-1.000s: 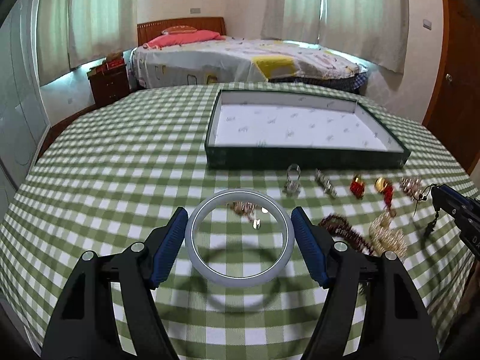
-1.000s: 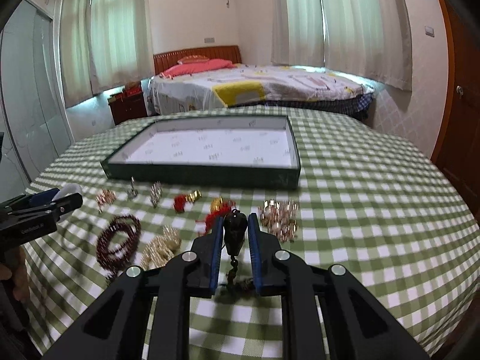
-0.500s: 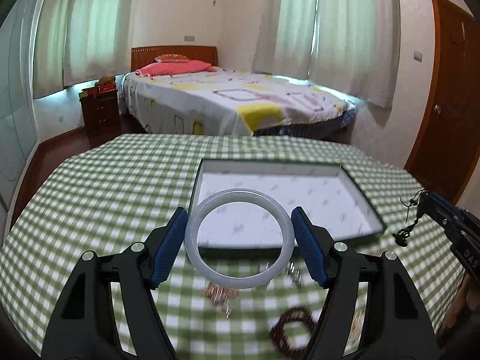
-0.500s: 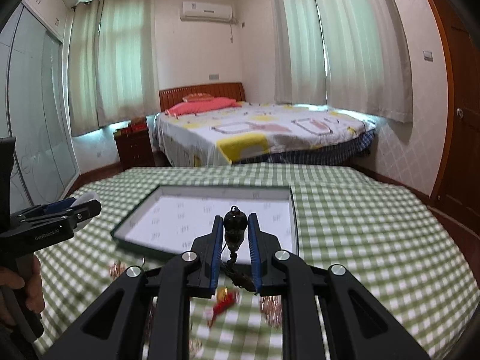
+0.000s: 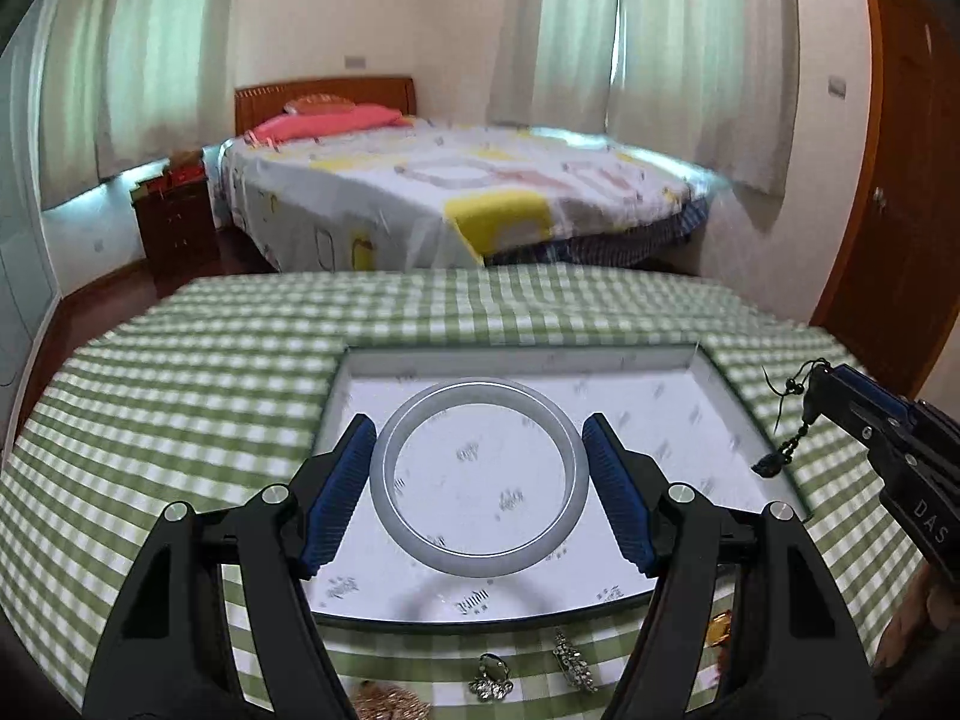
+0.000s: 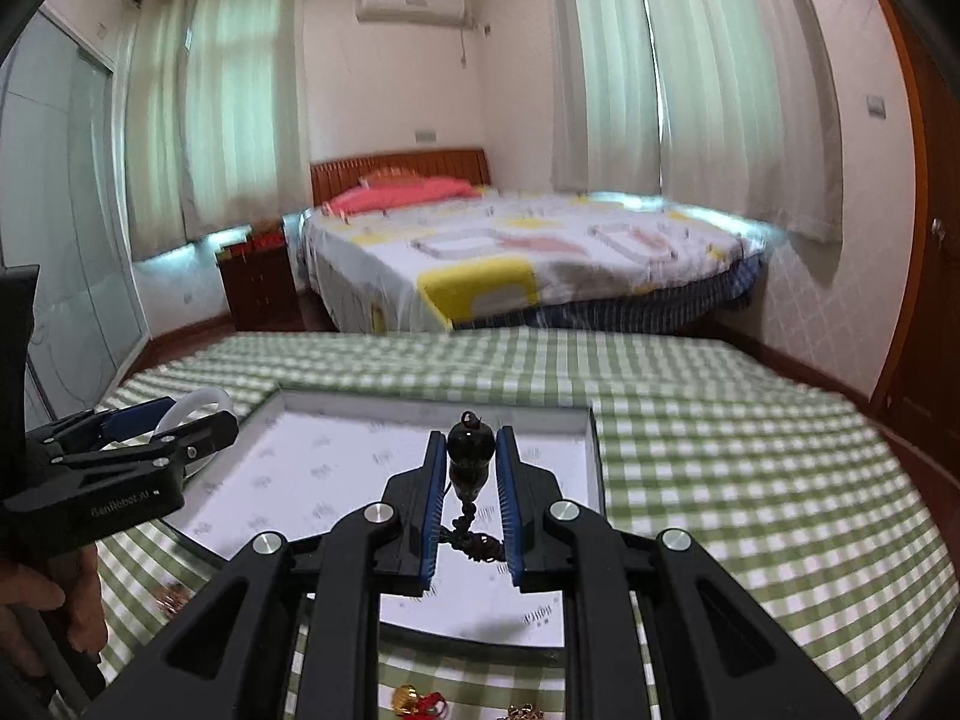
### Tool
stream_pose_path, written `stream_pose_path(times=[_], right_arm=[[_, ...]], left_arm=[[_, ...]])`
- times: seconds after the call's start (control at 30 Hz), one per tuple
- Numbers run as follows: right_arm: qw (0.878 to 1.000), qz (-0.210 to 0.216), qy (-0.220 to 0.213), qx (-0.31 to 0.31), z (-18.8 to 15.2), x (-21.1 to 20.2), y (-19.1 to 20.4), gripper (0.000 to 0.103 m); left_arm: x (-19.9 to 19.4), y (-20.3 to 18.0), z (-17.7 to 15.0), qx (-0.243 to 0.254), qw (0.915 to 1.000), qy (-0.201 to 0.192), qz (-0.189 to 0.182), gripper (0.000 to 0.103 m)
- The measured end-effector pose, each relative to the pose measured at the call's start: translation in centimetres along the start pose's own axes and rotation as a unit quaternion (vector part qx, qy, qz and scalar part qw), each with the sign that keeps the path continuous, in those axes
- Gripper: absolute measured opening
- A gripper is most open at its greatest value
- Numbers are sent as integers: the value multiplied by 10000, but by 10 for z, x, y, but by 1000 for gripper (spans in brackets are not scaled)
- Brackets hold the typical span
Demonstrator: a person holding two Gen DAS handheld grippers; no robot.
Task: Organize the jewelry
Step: 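Carry the bangle into the green box and open the left tool while the right tool releases the pendant there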
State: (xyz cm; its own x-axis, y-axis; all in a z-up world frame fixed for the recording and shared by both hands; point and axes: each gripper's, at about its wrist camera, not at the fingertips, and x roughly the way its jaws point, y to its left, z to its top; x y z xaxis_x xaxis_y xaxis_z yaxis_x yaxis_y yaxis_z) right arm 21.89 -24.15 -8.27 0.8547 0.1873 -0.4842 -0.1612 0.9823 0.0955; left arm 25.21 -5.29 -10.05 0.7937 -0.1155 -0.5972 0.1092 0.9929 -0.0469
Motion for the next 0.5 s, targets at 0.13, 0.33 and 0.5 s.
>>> stream_pose_path(times=[0.13, 0.33, 0.5], right_arm=[[9989, -48, 454, 72, -18, 28, -8, 18], [9949, -148, 985, 173, -37, 57, -16, 18], [9920, -240, 1228, 179, -38, 65, -17, 18]], left_arm=[[27, 4, -14, -3, 9993, 353, 108, 69], [55, 23, -26, -128, 9969, 710, 308, 69], [71, 28, -32, -166, 9944, 983, 352, 69]])
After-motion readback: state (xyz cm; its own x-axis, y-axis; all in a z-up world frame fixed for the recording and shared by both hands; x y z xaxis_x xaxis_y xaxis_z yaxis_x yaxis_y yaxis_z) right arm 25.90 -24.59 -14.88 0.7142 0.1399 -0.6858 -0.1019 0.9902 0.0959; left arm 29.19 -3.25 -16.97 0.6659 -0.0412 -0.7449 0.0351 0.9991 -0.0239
